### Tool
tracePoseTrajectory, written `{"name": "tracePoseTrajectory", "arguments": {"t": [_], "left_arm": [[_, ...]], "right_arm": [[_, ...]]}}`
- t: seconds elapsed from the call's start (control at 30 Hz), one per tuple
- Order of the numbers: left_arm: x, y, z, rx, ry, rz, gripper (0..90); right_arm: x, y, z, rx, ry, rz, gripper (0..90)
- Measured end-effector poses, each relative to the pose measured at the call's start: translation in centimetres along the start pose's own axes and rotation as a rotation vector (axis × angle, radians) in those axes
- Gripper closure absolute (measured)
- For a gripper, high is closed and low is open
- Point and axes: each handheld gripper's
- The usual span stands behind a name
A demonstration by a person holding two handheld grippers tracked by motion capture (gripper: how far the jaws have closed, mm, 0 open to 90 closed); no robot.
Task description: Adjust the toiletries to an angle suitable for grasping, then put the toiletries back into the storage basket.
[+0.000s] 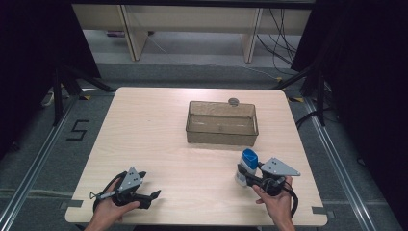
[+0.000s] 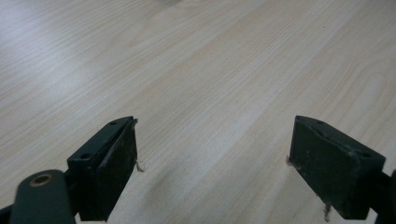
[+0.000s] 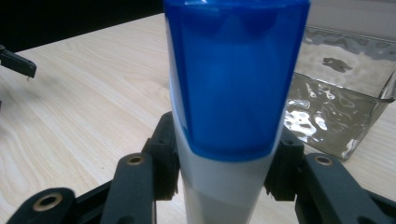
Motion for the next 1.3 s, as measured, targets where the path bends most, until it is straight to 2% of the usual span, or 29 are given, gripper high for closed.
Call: {"name": "tracePoseTrajectory", "arguments": {"t": [0.03,0.23,0.27,0.3,0.33,0.4,0.43,0.5,0.53,0.57,0.63,0.67,0.7,0.73,0.77,0.83,0.87,0.9,0.93,0.97,1.0,1.03,1.07,1.1,1.13,1.17,1.23,1.27,1.3], "left_arm": [[0.1,0.1,-0.2,0.000,-0.018,-0.012,14.9],[0.0,0.1,-0.1,-0.007,-0.014,-0.011,14.9],[0.1,0.1,-0.2,-0.006,-0.020,-0.019,14.9],[0.1,0.0,0.0,0.001,0.008,0.004,14.9],[0.1,-0.1,-0.1,0.007,0.009,0.004,14.9],[0.1,0.1,-0.2,0.005,-0.011,-0.017,14.9],[0.1,0.0,-0.1,0.005,-0.006,-0.010,14.9],[0.1,-0.1,0.0,0.002,0.010,0.005,14.9],[0.1,0.0,-0.2,0.005,-0.020,-0.021,14.9],[0.0,-0.1,0.1,0.006,0.013,0.006,14.9],[0.0,-0.1,0.1,0.004,0.010,0.005,14.9],[0.0,-0.1,0.1,0.004,0.010,0.005,14.9],[0.1,0.0,-0.2,0.004,-0.014,-0.021,14.9],[0.1,-0.1,-0.2,0.005,-0.010,-0.016,14.9],[0.1,-0.2,0.0,0.007,0.020,0.005,14.9],[0.1,-0.1,-0.1,-0.004,0.003,-0.013,14.9],[0.1,-0.3,-0.1,0.010,0.014,0.005,14.9],[0.0,-0.1,-0.2,0.003,-0.011,-0.019,14.9],[-0.1,0.0,-0.2,-0.004,-0.019,-0.021,14.9],[-0.1,-0.1,-0.1,0.004,-0.004,-0.005,14.9],[-0.1,-0.2,0.1,0.008,0.011,0.005,14.9],[0.0,-0.1,-0.1,0.001,-0.011,-0.015,14.9],[0.0,-0.2,-0.1,0.003,0.012,-0.003,14.9],[0.1,-0.2,-0.1,0.006,0.015,0.002,14.9],[0.1,-0.2,-0.1,0.006,0.017,0.000,14.9],[0.0,-0.2,-0.1,-0.004,0.015,-0.003,14.9],[0.0,-0.1,-0.1,0.002,-0.002,-0.015,14.9],[0.0,-0.1,-0.2,0.008,-0.001,-0.011,14.9],[0.0,-0.2,-0.1,0.010,0.019,0.004,14.9]], "right_arm": [[0.0,0.0,-0.1,0.001,-0.008,-0.004,56.0],[0.2,-0.2,-0.1,-0.001,0.006,-0.021,56.3],[0.2,-0.2,-0.1,-0.014,-0.009,-0.031,56.3],[0.2,-0.2,0.1,-0.008,0.008,-0.036,56.3],[0.2,-0.2,0.1,-0.003,0.003,-0.031,56.3],[0.3,-0.3,0.2,-0.017,-0.008,-0.032,56.3],[0.3,-0.4,0.4,-0.007,0.019,-0.026,56.3],[0.5,-0.4,0.2,-0.010,-0.017,-0.039,56.3],[0.6,-0.4,0.2,-0.012,-0.014,-0.031,56.3],[0.6,-0.4,0.2,-0.012,-0.010,-0.033,56.3],[0.6,-0.4,0.3,-0.015,0.008,-0.033,56.3],[0.7,-0.2,0.1,-0.005,-0.008,-0.035,56.3],[0.8,-0.3,0.3,-0.013,0.011,-0.025,56.3],[0.9,-0.2,0.1,-0.007,-0.003,-0.035,56.4],[1.1,-0.2,0.0,-0.019,-0.021,-0.038,56.4],[1.3,-0.2,0.1,-0.024,0.010,-0.034,56.4],[1.5,-0.1,0.0,-0.021,0.020,-0.038,56.3],[1.8,-0.1,-0.3,-0.033,-0.012,-0.047,56.4],[2.0,-0.2,-0.3,-0.033,-0.007,-0.045,56.4],[2.1,-0.1,-0.2,-0.021,0.016,-0.054,56.4],[2.4,-0.2,-0.5,-0.037,-0.008,-0.053,56.4],[2.6,-0.3,-0.5,-0.038,0.005,-0.055,56.4],[2.8,-0.4,-0.7,-0.043,-0.004,-0.060,56.4],[2.9,-0.4,-0.7,-0.042,0.020,-0.060,56.4],[3.1,-0.4,-1.1,-0.048,-0.007,-0.066,56.4],[3.2,-0.6,-1.2,-0.066,-0.006,-0.056,56.4],[3.4,-0.6,-1.4,-0.063,0.014,-0.059,56.4],[3.5,-0.6,-1.7,-0.078,-0.001,-0.063,56.4],[3.6,-0.6,-1.7,-0.066,0.013,-0.060,56.4]]}}
Point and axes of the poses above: each handheld gripper's, and its own axes: y roughly forward along the jaws, x roughly out of its top, z roughly to its left, and after that the axes turned 8 degrees about y, right-handed
